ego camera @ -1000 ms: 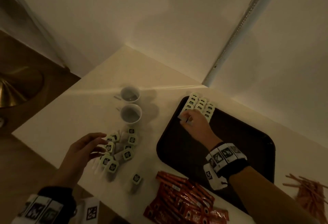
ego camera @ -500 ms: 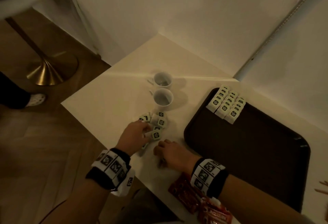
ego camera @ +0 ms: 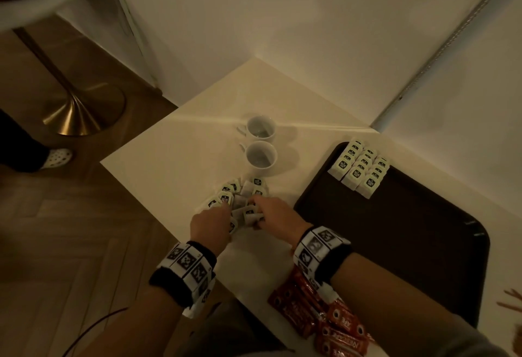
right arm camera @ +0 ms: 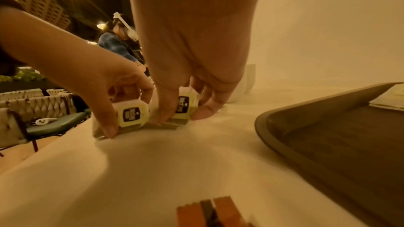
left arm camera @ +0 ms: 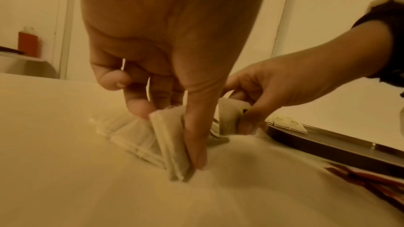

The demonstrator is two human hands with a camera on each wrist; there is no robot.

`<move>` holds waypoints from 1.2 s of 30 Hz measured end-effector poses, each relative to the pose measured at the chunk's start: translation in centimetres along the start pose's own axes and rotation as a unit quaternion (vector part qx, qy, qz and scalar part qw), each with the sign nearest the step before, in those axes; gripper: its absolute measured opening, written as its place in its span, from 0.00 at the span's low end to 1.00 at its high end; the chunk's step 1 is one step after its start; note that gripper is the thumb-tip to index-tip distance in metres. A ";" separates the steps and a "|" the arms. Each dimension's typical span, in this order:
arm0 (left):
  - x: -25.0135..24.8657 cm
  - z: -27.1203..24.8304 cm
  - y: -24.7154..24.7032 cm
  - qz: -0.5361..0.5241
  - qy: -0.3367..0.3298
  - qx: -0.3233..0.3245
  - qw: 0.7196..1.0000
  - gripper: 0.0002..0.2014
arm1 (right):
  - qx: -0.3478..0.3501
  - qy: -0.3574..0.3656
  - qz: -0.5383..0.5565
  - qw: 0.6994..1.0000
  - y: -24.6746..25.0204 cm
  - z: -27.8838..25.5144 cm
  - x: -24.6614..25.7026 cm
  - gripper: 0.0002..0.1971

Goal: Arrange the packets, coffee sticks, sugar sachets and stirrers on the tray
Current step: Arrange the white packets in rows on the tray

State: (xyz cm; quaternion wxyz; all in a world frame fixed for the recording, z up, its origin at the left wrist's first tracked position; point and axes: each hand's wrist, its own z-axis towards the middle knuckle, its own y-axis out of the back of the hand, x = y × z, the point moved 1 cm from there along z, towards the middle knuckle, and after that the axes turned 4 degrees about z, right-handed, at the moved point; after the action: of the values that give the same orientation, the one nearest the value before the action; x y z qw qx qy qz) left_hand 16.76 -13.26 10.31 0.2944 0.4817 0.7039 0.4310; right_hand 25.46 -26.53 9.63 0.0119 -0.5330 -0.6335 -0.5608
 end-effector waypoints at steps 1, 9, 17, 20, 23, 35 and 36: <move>0.0 -0.1 0.2 -0.007 -0.005 0.003 1.000 0.18 | -0.001 -0.001 -0.017 1.000 -0.1 0.4 -0.1 0.22; 2.1 0.7 2.6 -0.354 -0.052 0.002 0.934 0.14 | -0.022 0.014 -0.066 0.997 -0.3 1.6 -1.1 0.15; 0.5 1.0 7.7 -0.740 -0.036 0.055 0.670 0.11 | 0.008 0.071 0.085 0.994 7.7 -1.7 2.9 0.10; -1.3 1.1 8.9 -0.730 -0.066 0.128 0.668 0.23 | 0.046 0.068 0.133 0.988 12.1 -3.4 5.0 0.11; -3.3 0.9 10.3 -0.689 -0.126 0.192 0.687 0.33 | 0.040 0.083 0.115 0.989 15.0 -4.8 5.6 0.12; -8.8 -1.0 13.2 -0.713 -0.215 0.230 0.627 0.26 | -0.131 0.063 0.156 0.977 20.7 -7.8 3.9 0.04; -9.0 -0.8 13.0 -0.731 -0.199 0.219 0.614 0.25 | -0.149 0.064 0.129 0.978 21.2 -8.2 4.1 0.05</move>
State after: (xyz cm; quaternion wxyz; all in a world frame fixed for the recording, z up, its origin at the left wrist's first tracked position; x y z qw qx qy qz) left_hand 24.92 -19.79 22.28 0.5309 -0.0686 0.8205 -0.2005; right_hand 33.56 -33.96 29.99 0.0448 -0.5692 -0.4666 -0.6755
